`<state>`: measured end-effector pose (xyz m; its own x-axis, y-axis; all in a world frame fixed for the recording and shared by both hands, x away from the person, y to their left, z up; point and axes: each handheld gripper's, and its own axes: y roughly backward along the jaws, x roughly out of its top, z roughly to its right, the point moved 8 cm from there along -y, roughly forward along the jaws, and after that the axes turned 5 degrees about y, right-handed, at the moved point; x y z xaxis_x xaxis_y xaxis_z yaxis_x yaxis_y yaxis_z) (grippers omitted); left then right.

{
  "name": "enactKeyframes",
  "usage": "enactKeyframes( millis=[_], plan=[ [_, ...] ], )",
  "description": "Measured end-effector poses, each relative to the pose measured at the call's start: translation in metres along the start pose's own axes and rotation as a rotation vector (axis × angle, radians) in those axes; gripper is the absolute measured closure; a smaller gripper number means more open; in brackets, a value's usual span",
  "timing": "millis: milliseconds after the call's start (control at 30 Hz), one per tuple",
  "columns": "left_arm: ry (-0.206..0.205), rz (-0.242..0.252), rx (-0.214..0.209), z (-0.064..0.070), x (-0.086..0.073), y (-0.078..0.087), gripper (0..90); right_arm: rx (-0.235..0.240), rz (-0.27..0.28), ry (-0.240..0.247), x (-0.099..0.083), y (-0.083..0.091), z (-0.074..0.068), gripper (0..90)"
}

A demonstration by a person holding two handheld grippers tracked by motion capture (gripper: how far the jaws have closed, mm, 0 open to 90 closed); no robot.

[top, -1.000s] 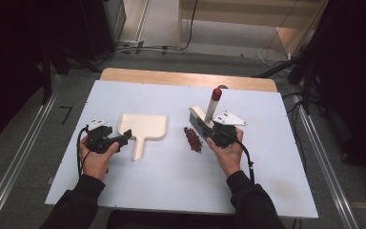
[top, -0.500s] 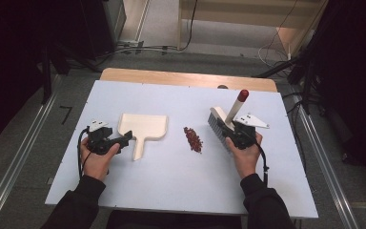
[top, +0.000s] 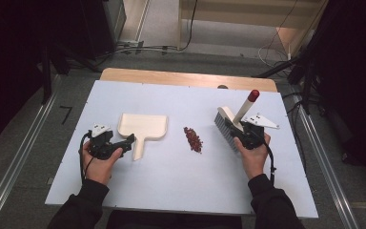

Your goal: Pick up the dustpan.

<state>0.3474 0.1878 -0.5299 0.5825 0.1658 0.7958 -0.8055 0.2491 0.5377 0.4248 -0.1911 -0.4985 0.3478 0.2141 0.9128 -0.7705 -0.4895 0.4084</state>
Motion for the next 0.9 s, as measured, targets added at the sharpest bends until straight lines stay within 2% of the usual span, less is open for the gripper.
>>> enactKeyframes(
  millis=[133, 400, 900],
  plan=[
    [-0.024, -0.005, 0.013, 0.005, -0.006, 0.004, 14.1, 0.008, 0.005, 0.007, 0.001, -0.001, -0.001, 64.1],
    [-0.029, -0.002, 0.029, 0.006, -0.011, 0.011, 14.0, 0.011, 0.007, 0.001, 0.002, 0.0, 0.0, 64.1],
    [-0.057, -0.043, 0.035, 0.02, -0.026, 0.005, 13.6, 0.011, 0.004, 0.006, 0.002, 0.0, -0.001, 64.1]
  ],
)
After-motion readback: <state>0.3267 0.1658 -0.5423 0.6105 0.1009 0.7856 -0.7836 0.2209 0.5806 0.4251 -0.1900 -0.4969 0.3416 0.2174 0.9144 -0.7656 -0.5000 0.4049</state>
